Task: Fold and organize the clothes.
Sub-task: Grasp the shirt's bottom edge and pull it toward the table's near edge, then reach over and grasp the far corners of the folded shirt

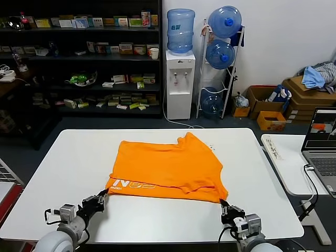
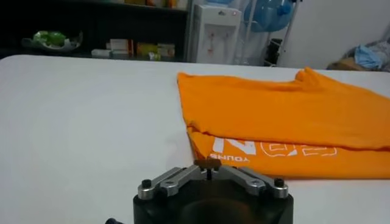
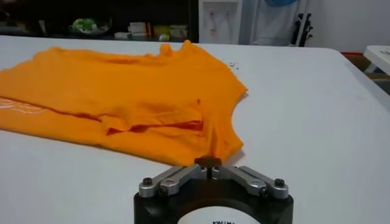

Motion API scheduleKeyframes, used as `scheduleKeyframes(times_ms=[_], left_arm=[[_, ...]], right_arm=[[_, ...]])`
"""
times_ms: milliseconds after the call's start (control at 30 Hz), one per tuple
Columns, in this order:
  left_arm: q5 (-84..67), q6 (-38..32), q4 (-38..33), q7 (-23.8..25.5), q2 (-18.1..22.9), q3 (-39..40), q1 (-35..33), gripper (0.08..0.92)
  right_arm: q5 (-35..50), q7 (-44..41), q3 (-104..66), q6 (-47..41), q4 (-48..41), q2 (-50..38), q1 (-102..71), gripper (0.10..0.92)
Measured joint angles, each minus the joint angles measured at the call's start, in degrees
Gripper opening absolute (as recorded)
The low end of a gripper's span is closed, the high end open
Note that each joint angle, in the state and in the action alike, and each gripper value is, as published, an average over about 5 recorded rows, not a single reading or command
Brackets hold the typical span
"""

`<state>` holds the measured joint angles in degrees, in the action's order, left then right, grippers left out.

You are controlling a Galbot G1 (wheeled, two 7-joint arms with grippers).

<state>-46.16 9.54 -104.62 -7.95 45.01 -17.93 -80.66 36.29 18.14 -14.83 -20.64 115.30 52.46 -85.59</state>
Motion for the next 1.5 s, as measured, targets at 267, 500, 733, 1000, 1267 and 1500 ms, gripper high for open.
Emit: scheduleKeyframes(times_ms=[267,500,733,1000,1267,1500], left_arm=[[-5.1,2.0,-4.1,-3.1,-4.5,-1.5,-4.0,0.091],[-12.4,4.0,-9.7,-7.8,-9.3,-2.7,-9.3,0.091],[-17.0,5.6,-15.1,-12.4,-12.2,-3.4,-13.6,0.091],[-19.9,6.5,-18.0,-15.3,-13.9,-4.6,-15.1,0.235],[-20.0,4.6,-17.8,-14.3,-13.8,-5.4,-11.7,0.460],[-16.7,2.0,-12.0,-10.7,-9.2,-2.8,-1.2,0.668]], right_arm=[[4.7,4.0,-1.8,-2.6,6.0,-4.0,-5.2,0.125],[9.3,7.9,-3.9,-4.6,11.5,-8.0,-10.1,0.125],[12.6,10.7,-4.9,-6.4,14.3,-10.2,-12.8,0.137],[13.7,10.4,-6.2,-5.4,14.8,-12.1,-12.4,0.346],[12.6,6.3,-4.9,0.0,12.2,-11.2,-3.9,0.571],[12.2,5.1,2.0,1.7,2.4,-5.4,13.6,0.758]])
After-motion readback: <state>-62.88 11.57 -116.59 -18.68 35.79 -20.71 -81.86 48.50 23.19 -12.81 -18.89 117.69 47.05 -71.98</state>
